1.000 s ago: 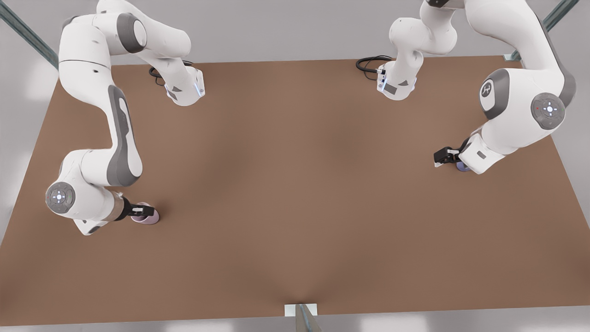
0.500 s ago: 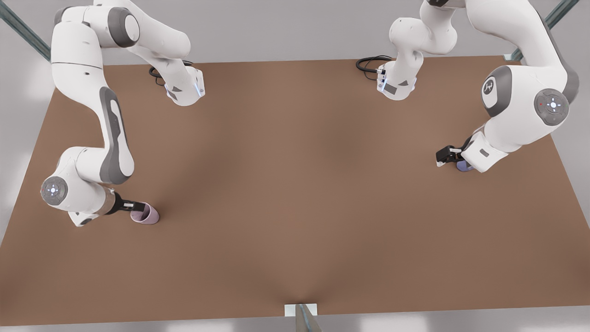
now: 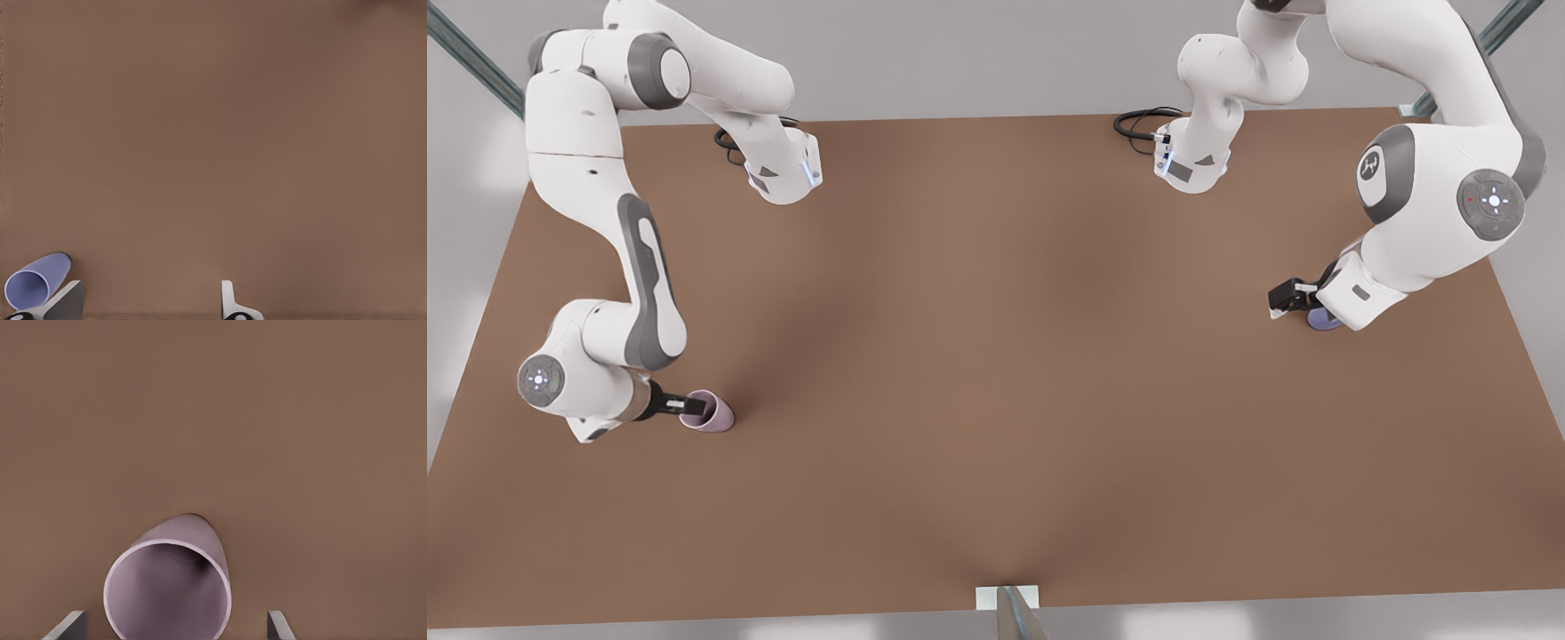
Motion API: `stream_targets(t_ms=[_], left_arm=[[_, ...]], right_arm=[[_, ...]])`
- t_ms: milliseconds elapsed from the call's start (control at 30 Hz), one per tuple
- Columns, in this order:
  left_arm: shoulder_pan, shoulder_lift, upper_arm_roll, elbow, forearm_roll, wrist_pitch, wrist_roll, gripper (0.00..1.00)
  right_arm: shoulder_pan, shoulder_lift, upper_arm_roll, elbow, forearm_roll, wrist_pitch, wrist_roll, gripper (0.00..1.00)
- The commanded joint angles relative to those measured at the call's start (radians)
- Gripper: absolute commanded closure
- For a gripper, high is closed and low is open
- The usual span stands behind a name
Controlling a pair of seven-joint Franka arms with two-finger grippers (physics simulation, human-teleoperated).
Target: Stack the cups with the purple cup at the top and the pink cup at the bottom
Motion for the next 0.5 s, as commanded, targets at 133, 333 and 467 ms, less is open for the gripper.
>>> stream_targets(t_ms=[133,333,467], left_arm=[[0.000,-0.002,0.000,0.000,0.013,-0.014,0.002,0.00],[0.000,-0.002,0.000,0.000,0.013,-0.016,0.002,0.00],[0.000,-0.002,0.001,0.000,0.015,-0.016,0.002,0.00]], right_arm=[[-0.022,0.015,0.000,-0.031,0.001,0.033,-0.047,0.00],[-0.042,0.058,0.000,-0.027,0.000,0.037,-0.047,0.08],[-0.044,0.090,-0.001,-0.022,0.000,0.063,-0.045,0.43]])
